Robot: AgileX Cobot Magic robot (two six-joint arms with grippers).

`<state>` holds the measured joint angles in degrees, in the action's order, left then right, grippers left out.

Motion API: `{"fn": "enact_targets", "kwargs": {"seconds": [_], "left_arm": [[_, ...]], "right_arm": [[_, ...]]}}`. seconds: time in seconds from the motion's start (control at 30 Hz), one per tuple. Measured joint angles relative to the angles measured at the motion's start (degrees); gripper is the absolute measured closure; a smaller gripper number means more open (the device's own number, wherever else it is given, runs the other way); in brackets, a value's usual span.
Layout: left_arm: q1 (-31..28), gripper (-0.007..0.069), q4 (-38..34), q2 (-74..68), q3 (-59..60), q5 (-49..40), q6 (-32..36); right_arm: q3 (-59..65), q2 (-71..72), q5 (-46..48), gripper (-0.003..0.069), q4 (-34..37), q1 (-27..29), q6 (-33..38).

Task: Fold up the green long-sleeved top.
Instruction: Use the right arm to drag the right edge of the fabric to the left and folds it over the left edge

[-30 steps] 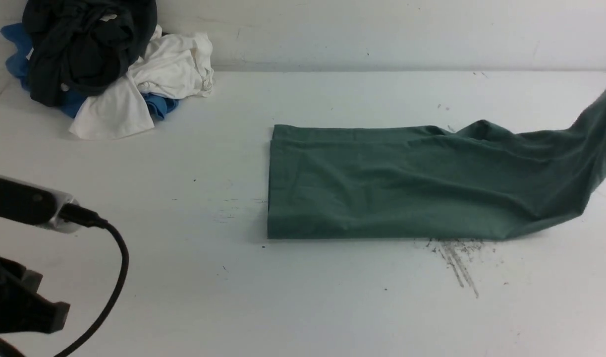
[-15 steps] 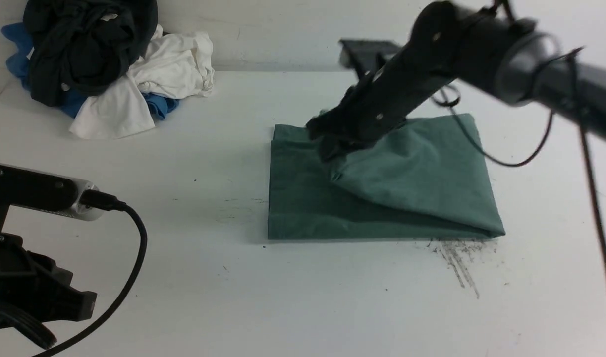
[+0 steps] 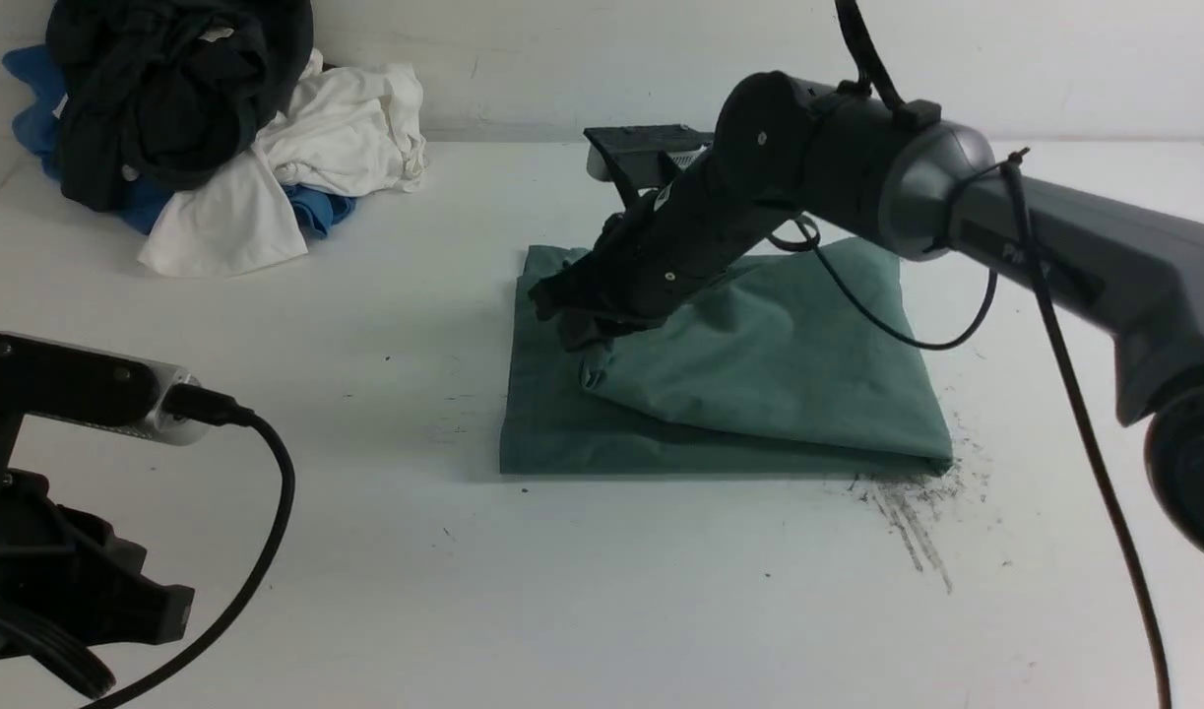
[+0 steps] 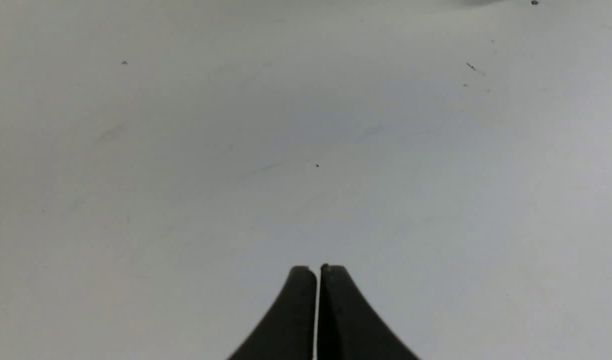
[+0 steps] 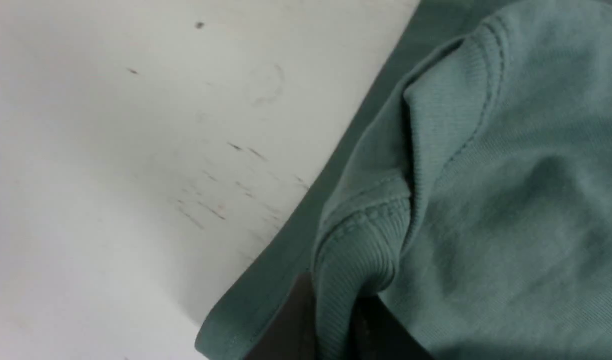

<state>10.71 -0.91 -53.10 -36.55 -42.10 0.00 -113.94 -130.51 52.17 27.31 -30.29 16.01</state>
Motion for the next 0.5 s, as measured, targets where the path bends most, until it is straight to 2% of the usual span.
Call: {"fn": "enact_targets", "kwargs": {"seconds": [0.07, 0.13, 0.17, 0.2, 0.23, 0.33, 0.4, 0.5], "left_arm": [[0.0, 0.0631, 0.0, 0.0, 0.0, 0.1, 0.0], [0.0, 0.0631, -0.2, 0.0, 0.0, 0.1, 0.0], [0.0, 0.0631, -0.2, 0.0, 0.0, 0.1, 0.0], [0.0, 0.0631, -0.3, 0.0, 0.0, 0.1, 0.0], [0.0, 0.0631, -0.7, 0.0, 0.0, 0.1, 0.0], [0.0, 0.0631, -1.1, 0.0, 0.0, 0.1, 0.0], [0.0, 0.0631, -1.3, 0.0, 0.0, 0.1, 0.0], [0.0, 0.0631, -1.3, 0.0, 0.0, 0.2, 0.0]], "right_arm": [[0.0, -1.4, -0.9, 0.0612, 2.0, -0.3, 1.4], [0.0, -4.0, -2.0, 0.0521, 5.6, -0.4, 2.9], [0.1, -4.0, -2.0, 0.0512, 5.9, -0.4, 2.9], [0.1, -4.4, -2.3, 0.0466, 6.9, -0.4, 3.0], [-0.2, -4.5, -2.6, 0.0389, 8.3, -0.4, 3.0], [-3.0, -3.5, -1.6, 0.0275, 9.5, -0.4, 3.4], [-6.2, -2.4, 0.3, 0.0249, 8.8, -0.3, 4.0], [-10.3, -0.8, 3.6, 0.0261, 7.2, -0.3, 4.7]]}}
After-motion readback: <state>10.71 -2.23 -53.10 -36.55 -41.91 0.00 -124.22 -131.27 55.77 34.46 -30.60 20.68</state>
